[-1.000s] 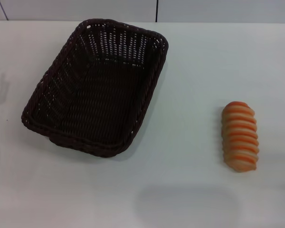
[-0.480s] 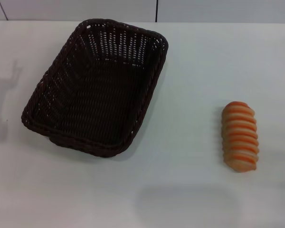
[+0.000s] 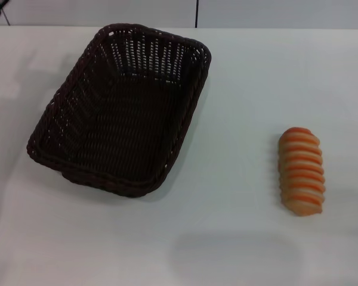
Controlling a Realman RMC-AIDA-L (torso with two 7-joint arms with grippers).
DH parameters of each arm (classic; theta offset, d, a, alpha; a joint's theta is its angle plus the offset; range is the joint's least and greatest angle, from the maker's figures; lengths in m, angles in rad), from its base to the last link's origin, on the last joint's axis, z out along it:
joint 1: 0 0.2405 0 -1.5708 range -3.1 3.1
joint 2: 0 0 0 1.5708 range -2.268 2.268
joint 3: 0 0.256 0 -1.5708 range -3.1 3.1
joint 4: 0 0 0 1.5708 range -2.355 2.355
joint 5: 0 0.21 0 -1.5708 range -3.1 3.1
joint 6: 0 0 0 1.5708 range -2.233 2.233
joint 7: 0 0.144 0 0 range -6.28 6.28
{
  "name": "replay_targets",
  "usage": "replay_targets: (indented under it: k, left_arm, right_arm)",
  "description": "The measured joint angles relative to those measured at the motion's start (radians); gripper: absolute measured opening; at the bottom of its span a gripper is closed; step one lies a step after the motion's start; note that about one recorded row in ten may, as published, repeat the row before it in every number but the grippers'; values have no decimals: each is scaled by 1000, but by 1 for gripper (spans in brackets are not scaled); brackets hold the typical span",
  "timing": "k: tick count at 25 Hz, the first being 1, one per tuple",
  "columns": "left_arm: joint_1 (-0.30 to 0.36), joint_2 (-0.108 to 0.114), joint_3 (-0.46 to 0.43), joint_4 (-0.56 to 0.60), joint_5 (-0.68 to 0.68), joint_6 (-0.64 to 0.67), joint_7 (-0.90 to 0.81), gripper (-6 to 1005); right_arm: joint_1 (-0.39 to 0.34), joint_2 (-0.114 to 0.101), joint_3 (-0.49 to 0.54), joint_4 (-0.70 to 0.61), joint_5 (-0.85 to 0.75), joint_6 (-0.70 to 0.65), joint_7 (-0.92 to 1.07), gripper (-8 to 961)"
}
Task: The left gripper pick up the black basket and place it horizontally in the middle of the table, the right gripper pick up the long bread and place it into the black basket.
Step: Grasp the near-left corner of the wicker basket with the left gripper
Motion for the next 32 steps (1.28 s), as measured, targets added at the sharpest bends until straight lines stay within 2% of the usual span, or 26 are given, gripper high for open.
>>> replay_targets:
  k: [1, 2, 3, 4, 6, 7, 8, 9, 10, 11, 12, 13, 14, 16, 18, 23, 32]
  left_arm:
    - [0, 0, 0, 0, 0, 0, 0, 784]
    - [0, 21, 8, -109, 0, -155, 10, 784]
    - [-17, 32, 6, -243, -3, -399, 55, 784]
    - [-17, 32, 6, -243, -3, -399, 55, 784]
    - [-42, 7, -19, -335, -11, -617, 137, 784]
    - [-55, -13, -34, -368, -15, -703, 179, 785]
    - [-90, -90, -98, -425, -39, -897, 313, 785]
    - [-90, -90, -98, -425, -39, -897, 313, 785]
    - [-102, -120, -124, -437, -47, -948, 356, 785]
    - [-124, -169, -174, -452, -60, -1034, 439, 785]
    - [-146, -206, -217, -461, -72, -1102, 505, 785]
    - [-182, -220, -248, -457, -91, -1172, 554, 785]
    - [-182, -220, -248, -457, -91, -1172, 554, 785]
    - [-224, -213, -275, -443, -113, -1233, 549, 785]
    - [-273, -214, -338, -407, -123, -1286, 528, 785]
    - [-299, -214, -371, -340, -124, -1284, 513, 785]
    - [-328, -215, -370, -236, -117, -1287, 504, 785]
  right_arm:
    - [1, 0, 0, -2, 1, 1, 0, 819]
    - [2, 0, 1, -3, 2, 1, 0, 819]
    - [5, 0, 3, -5, 3, 2, 0, 819]
    - [5, 0, 3, -5, 3, 2, 0, 819]
    - [10, -1, 6, -5, 3, 5, 1, 819]
    - [13, -1, 6, -5, 3, 8, 1, 819]
    - [20, -2, 7, -8, 3, 18, 1, 819]
    - [20, -2, 7, -8, 3, 18, 1, 819]
    - [23, -2, 8, -10, 3, 23, 1, 819]
    - [26, -2, 8, -12, 3, 27, 1, 819]
    - [28, -2, 9, -13, 3, 32, 1, 819]
    - [31, -2, 9, -14, 4, 38, 1, 819]
    - [31, -2, 9, -14, 4, 38, 1, 819]
    - [31, -2, 10, -17, 4, 40, 3, 818]
    - [28, -2, 8, -21, 5, 37, 4, 818]
    - [22, -1, 8, -24, 5, 38, 4, 818]
    - [18, -1, 5, -26, 5, 40, 5, 819]
